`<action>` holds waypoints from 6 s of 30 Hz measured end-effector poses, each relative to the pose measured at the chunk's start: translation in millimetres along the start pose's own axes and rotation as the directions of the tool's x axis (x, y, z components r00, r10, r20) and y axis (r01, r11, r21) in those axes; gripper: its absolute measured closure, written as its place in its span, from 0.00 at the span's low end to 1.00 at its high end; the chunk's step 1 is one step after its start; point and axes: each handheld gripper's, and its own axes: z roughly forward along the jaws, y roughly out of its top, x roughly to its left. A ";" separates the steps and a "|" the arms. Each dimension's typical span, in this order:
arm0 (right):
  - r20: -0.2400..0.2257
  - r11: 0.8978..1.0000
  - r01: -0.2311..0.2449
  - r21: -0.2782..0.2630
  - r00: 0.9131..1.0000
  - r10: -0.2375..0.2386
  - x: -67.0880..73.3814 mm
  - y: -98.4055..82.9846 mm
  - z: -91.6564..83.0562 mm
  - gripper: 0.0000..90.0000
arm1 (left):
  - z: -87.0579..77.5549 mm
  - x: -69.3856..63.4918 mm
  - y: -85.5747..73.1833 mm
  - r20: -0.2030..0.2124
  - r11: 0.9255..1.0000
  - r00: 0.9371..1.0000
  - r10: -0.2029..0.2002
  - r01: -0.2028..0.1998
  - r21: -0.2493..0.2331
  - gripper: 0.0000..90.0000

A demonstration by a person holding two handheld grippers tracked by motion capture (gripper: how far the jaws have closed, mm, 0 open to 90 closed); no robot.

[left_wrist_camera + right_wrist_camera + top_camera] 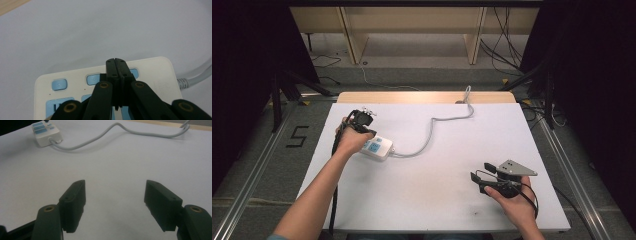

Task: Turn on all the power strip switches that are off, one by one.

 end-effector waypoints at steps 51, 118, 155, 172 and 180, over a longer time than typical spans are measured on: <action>-0.006 1.000 0.006 0.009 1.000 -0.006 1.0 -0.5 0.6 0.38 | -6.8 51.0 -8.6 -0.079 0.996 0.993 -0.089 0.090 0.007 1.00; -0.008 1.000 0.010 0.015 1.000 -0.009 0.2 -0.7 0.2 0.38 | 13.8 61.9 -11.5 -0.093 0.991 0.989 -0.113 0.118 0.056 1.00; -0.004 1.000 0.009 0.011 1.000 -0.009 -0.3 -0.1 -0.1 0.38 | 13.9 55.4 -6.0 -0.083 0.994 0.993 -0.082 0.087 0.062 1.00; -0.005 1.000 0.013 0.011 1.000 -0.013 -0.1 0.2 0.2 0.38 | 14.5 56.4 -6.4 -0.071 0.994 0.994 -0.087 0.091 0.067 1.00; -0.006 1.000 0.014 0.012 1.000 -0.014 0.3 0.3 0.1 0.38 | 15.8 54.1 -5.5 -0.085 0.994 0.994 -0.066 0.073 0.076 1.00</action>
